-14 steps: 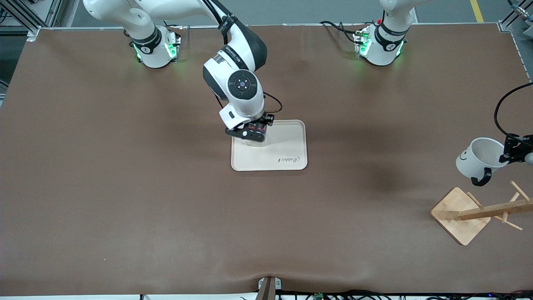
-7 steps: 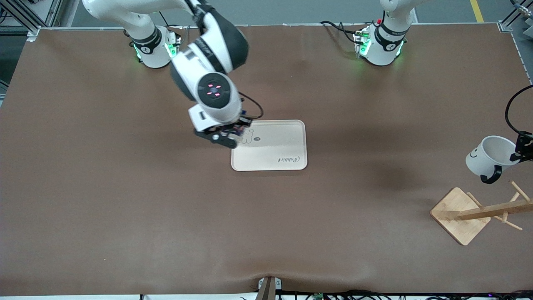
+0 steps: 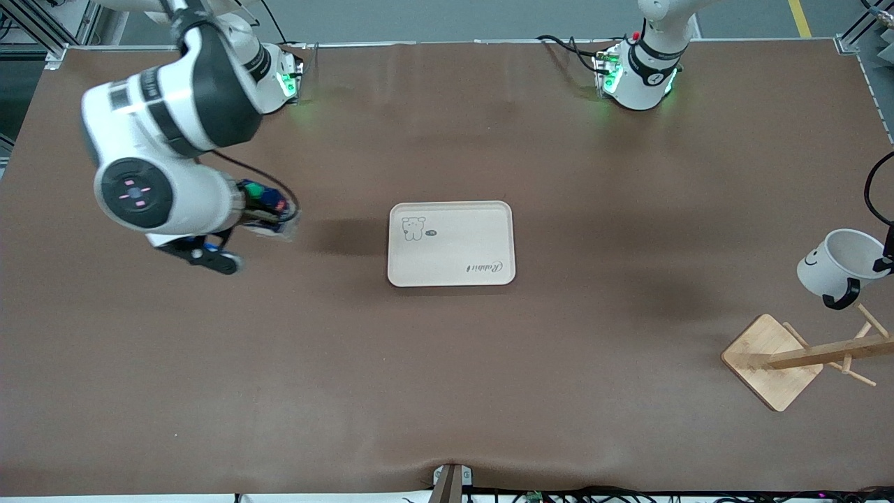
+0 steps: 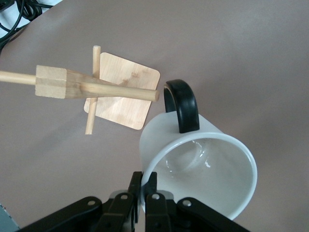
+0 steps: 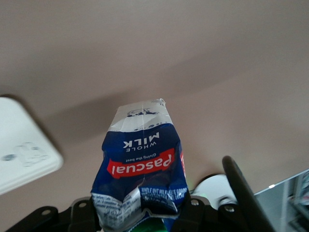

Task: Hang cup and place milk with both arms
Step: 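Hang the mug handle on a stand peg while the right gripper carries milk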

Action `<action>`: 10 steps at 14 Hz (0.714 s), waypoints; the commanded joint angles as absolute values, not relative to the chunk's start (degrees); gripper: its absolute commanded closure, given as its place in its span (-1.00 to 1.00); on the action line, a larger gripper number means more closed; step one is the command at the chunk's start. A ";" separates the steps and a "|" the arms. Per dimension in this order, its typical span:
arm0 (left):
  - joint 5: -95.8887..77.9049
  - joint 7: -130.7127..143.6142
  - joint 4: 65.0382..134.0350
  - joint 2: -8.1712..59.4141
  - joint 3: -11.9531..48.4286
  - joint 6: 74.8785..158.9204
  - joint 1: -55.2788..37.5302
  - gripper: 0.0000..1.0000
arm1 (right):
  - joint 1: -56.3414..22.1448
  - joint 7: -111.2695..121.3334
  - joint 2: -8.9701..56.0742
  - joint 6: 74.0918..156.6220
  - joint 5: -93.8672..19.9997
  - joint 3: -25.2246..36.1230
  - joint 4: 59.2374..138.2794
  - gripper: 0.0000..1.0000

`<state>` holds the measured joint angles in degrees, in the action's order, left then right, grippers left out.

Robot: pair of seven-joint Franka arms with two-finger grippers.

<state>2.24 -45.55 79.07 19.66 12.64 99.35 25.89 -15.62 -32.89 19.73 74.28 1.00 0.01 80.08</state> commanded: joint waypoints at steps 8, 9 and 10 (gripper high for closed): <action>2.11 -47.46 74.97 23.02 13.18 100.89 27.33 1.00 | 1.22 -13.11 5.45 102.02 6.94 -0.97 117.13 1.00; 2.11 -47.55 74.80 23.20 13.10 101.86 27.33 1.00 | 1.84 -11.96 5.45 104.13 6.94 -0.97 119.59 1.00; 2.11 -47.72 74.71 23.55 13.10 102.65 27.33 1.00 | 2.02 -11.87 5.28 107.20 6.94 -0.97 121.79 1.00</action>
<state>2.24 -46.12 76.54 22.43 12.63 101.73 26.81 0.33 -13.44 8.62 102.33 5.80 0.21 115.08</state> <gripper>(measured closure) 0.934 0.419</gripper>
